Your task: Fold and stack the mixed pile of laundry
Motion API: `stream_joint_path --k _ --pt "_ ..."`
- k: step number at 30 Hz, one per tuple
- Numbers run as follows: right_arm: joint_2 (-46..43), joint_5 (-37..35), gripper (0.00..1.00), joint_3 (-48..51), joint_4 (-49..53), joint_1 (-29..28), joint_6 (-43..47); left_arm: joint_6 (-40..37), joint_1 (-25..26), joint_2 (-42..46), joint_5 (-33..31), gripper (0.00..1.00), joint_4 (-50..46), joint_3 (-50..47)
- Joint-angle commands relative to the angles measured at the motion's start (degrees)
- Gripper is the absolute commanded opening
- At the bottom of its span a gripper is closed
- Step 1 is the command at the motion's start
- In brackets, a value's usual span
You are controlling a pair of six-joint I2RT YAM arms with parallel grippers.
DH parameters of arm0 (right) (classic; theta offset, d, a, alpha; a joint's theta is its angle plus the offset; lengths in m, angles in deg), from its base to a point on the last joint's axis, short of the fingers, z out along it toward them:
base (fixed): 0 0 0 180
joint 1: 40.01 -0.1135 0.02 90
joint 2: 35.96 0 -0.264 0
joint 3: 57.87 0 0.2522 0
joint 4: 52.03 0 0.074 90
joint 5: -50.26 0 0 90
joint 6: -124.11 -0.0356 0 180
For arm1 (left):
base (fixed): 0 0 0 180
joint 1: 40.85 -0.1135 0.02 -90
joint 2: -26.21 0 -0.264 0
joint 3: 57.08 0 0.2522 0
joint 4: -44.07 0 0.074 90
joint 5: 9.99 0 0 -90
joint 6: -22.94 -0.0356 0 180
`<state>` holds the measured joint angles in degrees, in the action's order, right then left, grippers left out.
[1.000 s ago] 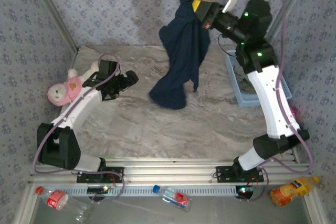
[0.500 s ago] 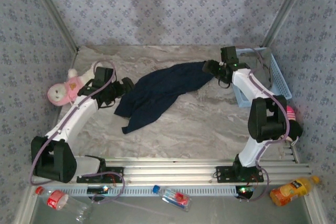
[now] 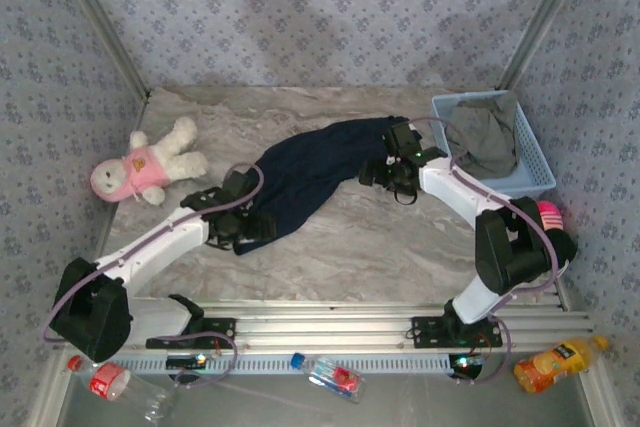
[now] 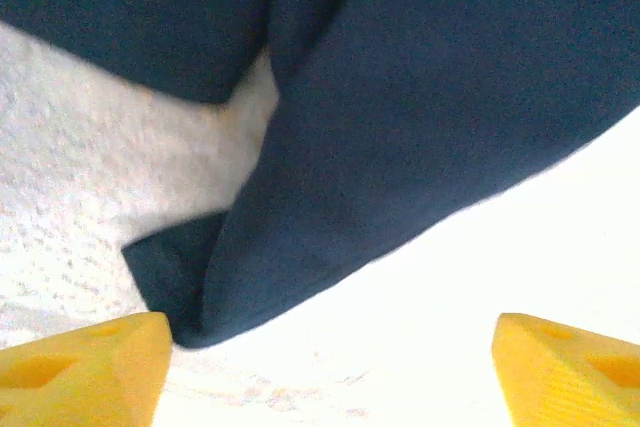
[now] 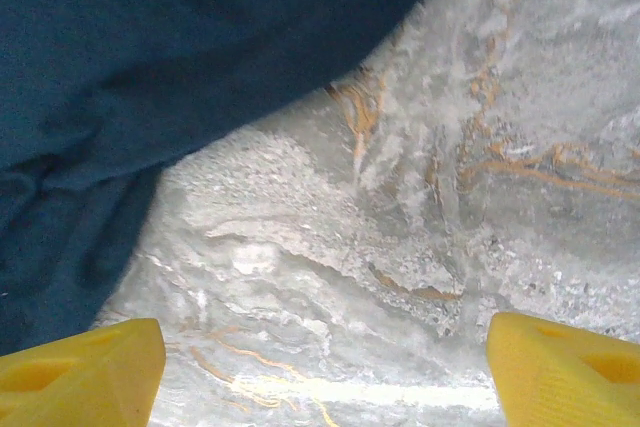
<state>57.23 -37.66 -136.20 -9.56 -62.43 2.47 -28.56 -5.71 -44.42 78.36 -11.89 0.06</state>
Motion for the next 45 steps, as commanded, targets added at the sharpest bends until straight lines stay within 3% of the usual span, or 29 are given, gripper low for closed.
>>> stream_joint_path --k 1,5,7,10,11,19,22,25,29,34,39,45 --pt "0.63 -0.52 0.85 -0.81 0.8 0.0 -1.23 3.33 1.92 -2.1 -3.51 0.73 -0.43 -1.4" --pt "0.59 -0.37 0.85 -1.32 1.29 0.08 -0.98 4.22 1.99 -6.13 -6.49 0.57 2.95 0.61" --pt "1.1 -0.88 0.85 -1.81 0.93 0.53 -0.82 4.12 1.85 -8.16 -9.55 0.44 2.99 2.86" --pt "3.55 -1.56 0.86 -3.26 -0.49 1.6 -1.06 3.3 1.31 -11.22 -11.53 0.05 4.39 6.85" --pt "4.79 -1.43 0.85 -5.12 -1.26 1.94 -1.37 3.39 1.13 -12.0 -11.87 0.0 3.67 8.22" --pt "18.28 -0.67 0.85 -15.87 -6.49 2.89 -6.58 3.4 1.08 -7.23 -12.87 0.0 -2.09 10.85" --pt "22.39 0.11 0.76 -17.95 -8.64 4.1 -10.4 4.49 0.34 -4.95 -13.07 0.0 -2.26 11.17" --pt "25.25 1.36 0.54 -20.35 -8.2 4.9 -11.65 6.26 -0.74 -3.66 -13.12 0.0 -1.76 12.74" --pt "23.56 2.39 0.0 -20.97 -7.25 6.35 -11.25 5.9 -2.06 -3.02 -13.04 0.0 -1.55 16.69" --pt "12.31 2.04 0.0 -19.24 -6.65 8.95 -8.91 1.33 -6.12 -2.93 -11.12 0.0 -3.86 26.8" --pt "0.75 2.63 0.0 -23.8 0.72 9.64 -4.87 -5.82 -9.94 -3.23 -9.71 0.0 -4.78 39.82" --pt "-9.8 1.91 0.0 -31.66 10.31 10.37 0.29 -10.74 -14.63 -4.09 -1.86 0.0 -3.62 52.75"
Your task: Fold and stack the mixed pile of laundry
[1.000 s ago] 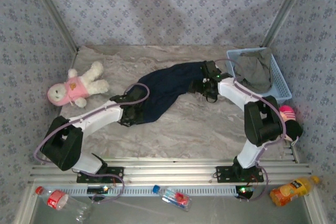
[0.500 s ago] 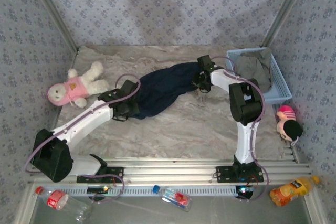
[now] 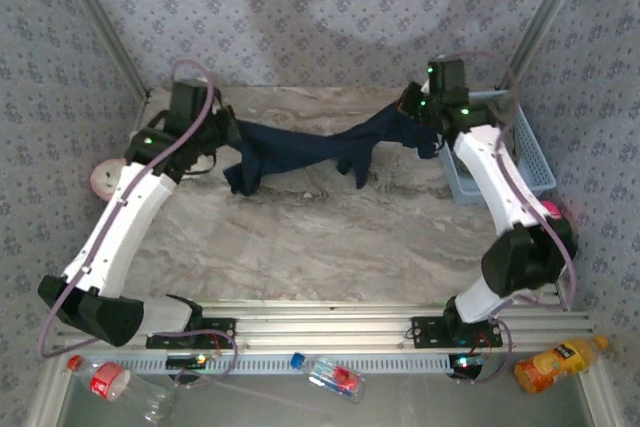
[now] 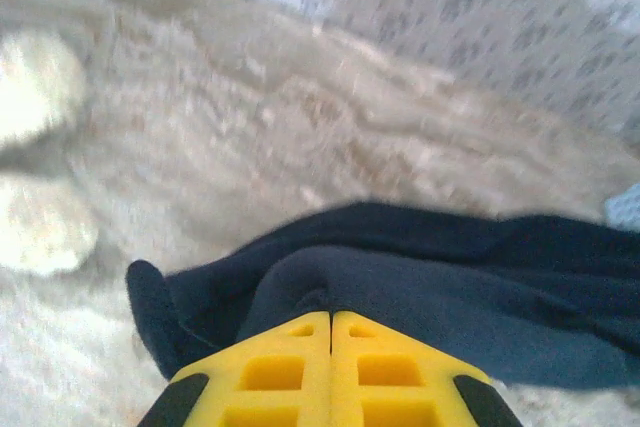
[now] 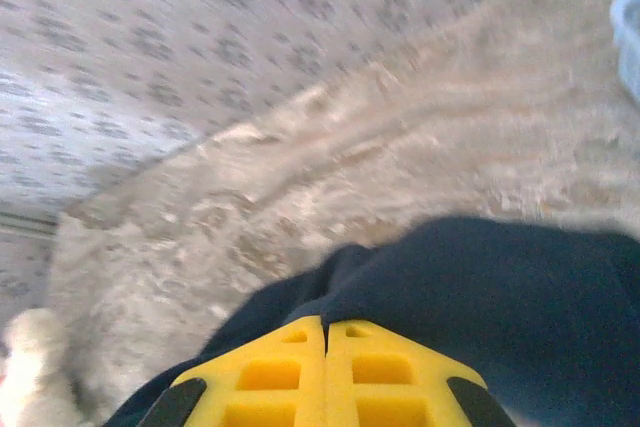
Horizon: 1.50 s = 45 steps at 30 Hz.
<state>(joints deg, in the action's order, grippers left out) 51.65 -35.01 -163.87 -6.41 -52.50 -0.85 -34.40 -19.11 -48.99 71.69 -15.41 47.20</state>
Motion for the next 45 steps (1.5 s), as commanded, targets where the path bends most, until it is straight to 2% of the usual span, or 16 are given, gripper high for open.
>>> stream_joint_path --k 1,5,8,12,16,17,18,19,21,23,25,29,35,45 --pt "-5.66 -1.03 0.0 -5.65 8.37 0.45 3.97 -5.76 -1.42 0.12 5.79 0.0 -0.06 7.88" --pt "-8.32 -1.83 0.0 -11.84 12.19 0.83 4.41 -7.7 -1.52 -1.33 7.62 0.0 0.77 14.2" --pt "-6.75 -1.83 0.0 -13.53 13.35 1.19 4.77 -7.4 -1.76 -1.5 5.91 0.0 2.4 13.25" --pt "-0.78 0.37 0.0 -9.65 9.97 2.68 4.08 -6.01 -2.12 -1.97 3.31 0.0 4.97 4.28" --pt "10.06 4.26 0.0 -3.6 0.53 4.07 2.03 -0.93 -2.23 -2.63 3.27 0.0 10.23 -10.12" --pt "12.59 5.38 0.05 -3.07 -1.46 4.21 1.83 0.03 -2.23 -3.03 3.71 0.0 11.14 -12.49" --pt "16.97 7.04 0.26 -3.45 -2.9 4.51 1.54 1.25 -2.24 -3.99 4.53 0.0 12.38 -15.8" --pt "20.84 8.72 0.41 -5.13 -2.48 4.79 1.67 2.66 -2.23 -5.16 5.23 0.0 12.71 -17.89" --pt "25.17 8.57 0.56 -7.94 0.2 4.77 3.54 4.26 -2.23 -7.59 6.66 0.0 12.41 -20.32" --pt "24.36 7.52 0.64 -6.01 0.24 4.22 4.49 5.76 -2.23 -9.4 7.43 0.0 11.26 -21.53" --pt "21.33 5.97 0.68 -2.06 0.96 3.59 4.74 6.52 -2.23 -10.05 7.59 0.0 10.87 -22.42" --pt "12.87 2.16 0.68 9.44 1.36 2.79 8.11 6.75 -2.23 -10.44 7.53 0.0 10.4 -23.33" --pt "5.43 -0.46 0.67 25.83 0.02 3.23 7.04 7.09 -2.23 -13.04 7.83 0.0 9.83 -23.28" --pt "12.24 -0.62 0.6 31.6 -5.23 3.88 8.05 7.94 -2.05 -14.48 8.85 0.0 9.71 -25.02"
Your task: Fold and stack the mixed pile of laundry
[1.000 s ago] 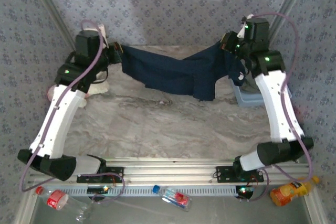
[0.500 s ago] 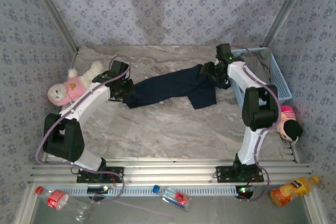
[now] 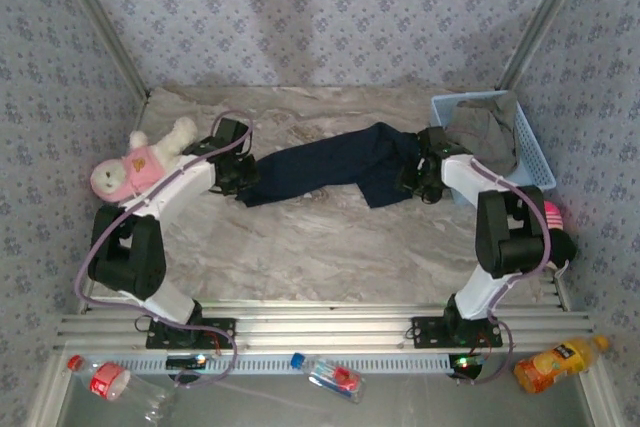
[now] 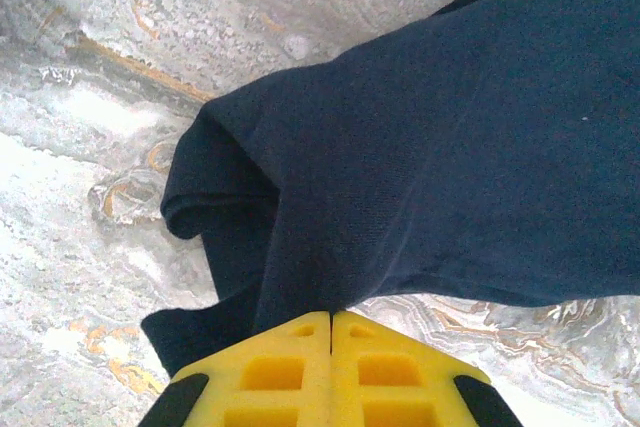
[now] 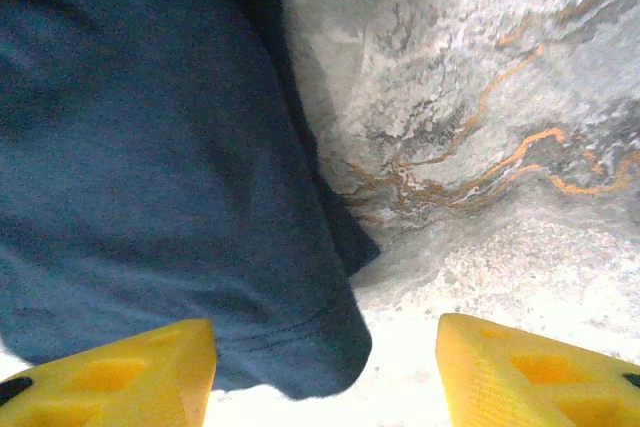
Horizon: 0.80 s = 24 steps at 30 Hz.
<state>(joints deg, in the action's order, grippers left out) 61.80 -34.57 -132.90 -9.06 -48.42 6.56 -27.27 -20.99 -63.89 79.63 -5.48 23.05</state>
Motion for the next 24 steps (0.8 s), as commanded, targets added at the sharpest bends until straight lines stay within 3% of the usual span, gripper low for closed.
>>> stream_joint_path --k 1,3,6,8,16,20,24 --pt "2.83 -0.95 0.58 0.52 -3.03 -0.17 0.57 0.77 -0.21 0.54 0.91 0.0 -0.3 -1.18" --pt "3.85 -0.53 0.45 0.03 -3.46 -0.17 0.24 0.63 -0.17 0.71 0.74 0.0 -0.72 -1.46" --pt "2.94 -0.73 0.13 -0.76 -3.62 -0.15 -0.31 0.69 -0.15 0.78 0.34 0.0 -1.29 -1.42" --pt "0.72 -2.39 0.0 -0.87 -3.26 -0.28 -0.28 0.81 -0.17 0.92 0.04 0.0 -1.46 -1.15" --pt "-11.26 -5.18 0.0 0.42 8.68 -0.85 1.08 0.17 -0.17 2.08 -2.57 0.0 -2.75 -2.01" --pt "-14.87 0.52 0.0 -0.08 11.08 -0.63 0.52 -1.05 -0.3 2.66 -3.99 0.0 -4.44 -0.31" --pt "-12.09 4.21 0.0 -6.42 8.4 -0.3 -1.69 -3.82 -1.24 1.68 -3.94 0.0 -4.35 5.26"
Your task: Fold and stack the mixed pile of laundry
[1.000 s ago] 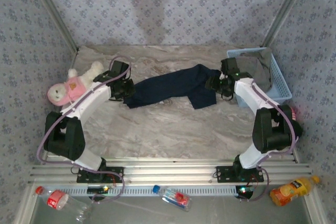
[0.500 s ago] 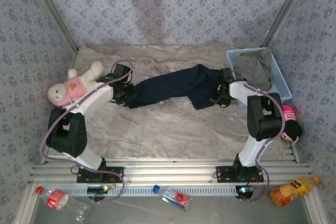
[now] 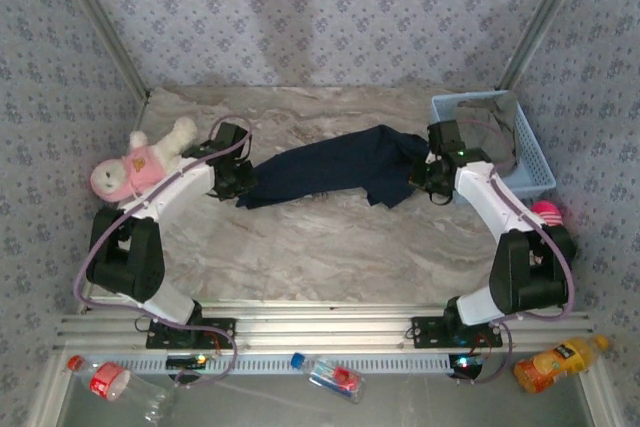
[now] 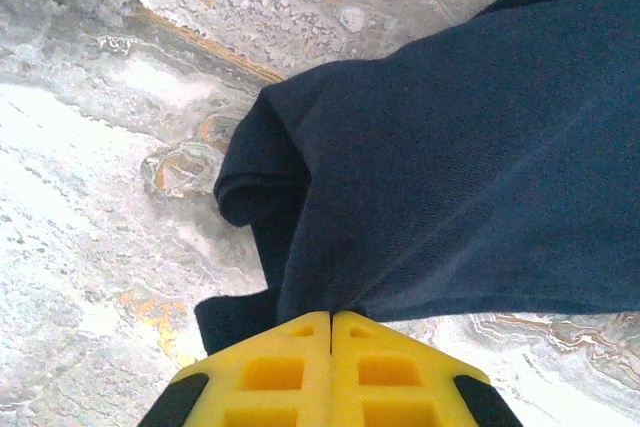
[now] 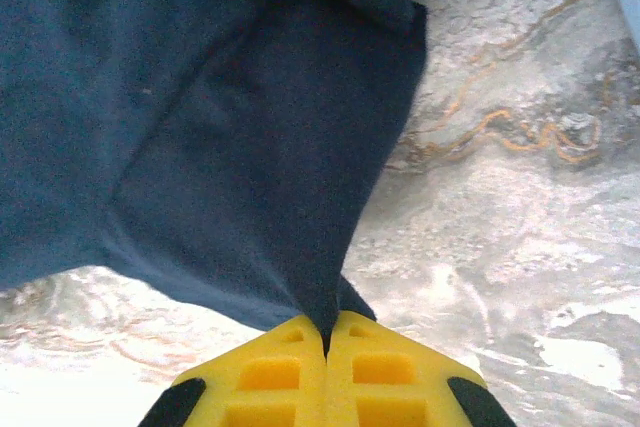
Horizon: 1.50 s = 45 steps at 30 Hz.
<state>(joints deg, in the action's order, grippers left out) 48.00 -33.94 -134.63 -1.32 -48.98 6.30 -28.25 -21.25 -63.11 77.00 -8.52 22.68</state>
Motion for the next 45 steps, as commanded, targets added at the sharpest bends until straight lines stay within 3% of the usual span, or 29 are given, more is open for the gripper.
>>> stream_joint_path --k 1,4,7,11,14,20,23,28,31,34,36,41,45 --pt "3.72 4.89 0.0 -8.85 -0.4 0.21 -2.14 -3.77 -1.49 -0.05 -1.06 0.0 -1.51 8.26" --pt "10.25 8.69 0.0 -18.63 -2.28 0.36 -3.14 -6.64 -3.8 -3.9 0.63 0.0 -2.06 17.29" --pt "19.09 10.81 0.0 -35.3 -0.93 1.07 -3.46 -8.28 -6.89 -9.01 3.71 0.0 -1.9 28.31" --pt "29.18 17.32 0.0 -59.5 -0.62 2.45 -6.69 -8.38 -10.66 -16.93 11.4 0.0 -4.13 47.12" --pt "33.81 24.45 0.0 -73.12 -7.99 3.76 -12.4 -6.75 -12.7 -22.32 18.0 0.0 -5.26 62.58" --pt "32.3 31.27 0.0 -77.53 -29.82 6.62 -24.63 -6.25 -13.27 -29.76 25.24 0.0 -10.17 93.69" --pt "28.98 32.37 0.0 -77.83 -32.27 7.55 -24.34 -5.44 -13.49 -28.79 26.01 0.0 -10.3 98.89" --pt "19.32 34.71 0.0 -66.59 -30.84 8.44 -20.16 -7.94 -12.81 -22.15 26.11 0.0 -15.77 89.76" --pt "10.21 36.05 0.0 -50.64 -32.78 8.36 -18.47 -9.47 -11.78 -12.2 23.8 0.0 -13.14 69.82" --pt "0.62 33.89 0.0 -34.43 -32.35 8.71 -16.95 -4.76 -11.75 2.3 22.06 0.0 2.1 39.18" --pt "-3.63 35.09 0.0 -27.21 -30.28 9.13 -16.64 -0.96 -11.91 10.6 19.34 0.0 6.26 24.78" --pt "-15.5 36.45 0.0 -8.31 -24.1 6.92 -17.1 4.23 -10.92 23.59 17.34 0.0 5.23 1.8" --pt "-23.84 31.92 0.0 5.38 -14.27 4.74 -16.34 5.7 -10.69 30.59 11.45 0.0 1.34 -8.33"
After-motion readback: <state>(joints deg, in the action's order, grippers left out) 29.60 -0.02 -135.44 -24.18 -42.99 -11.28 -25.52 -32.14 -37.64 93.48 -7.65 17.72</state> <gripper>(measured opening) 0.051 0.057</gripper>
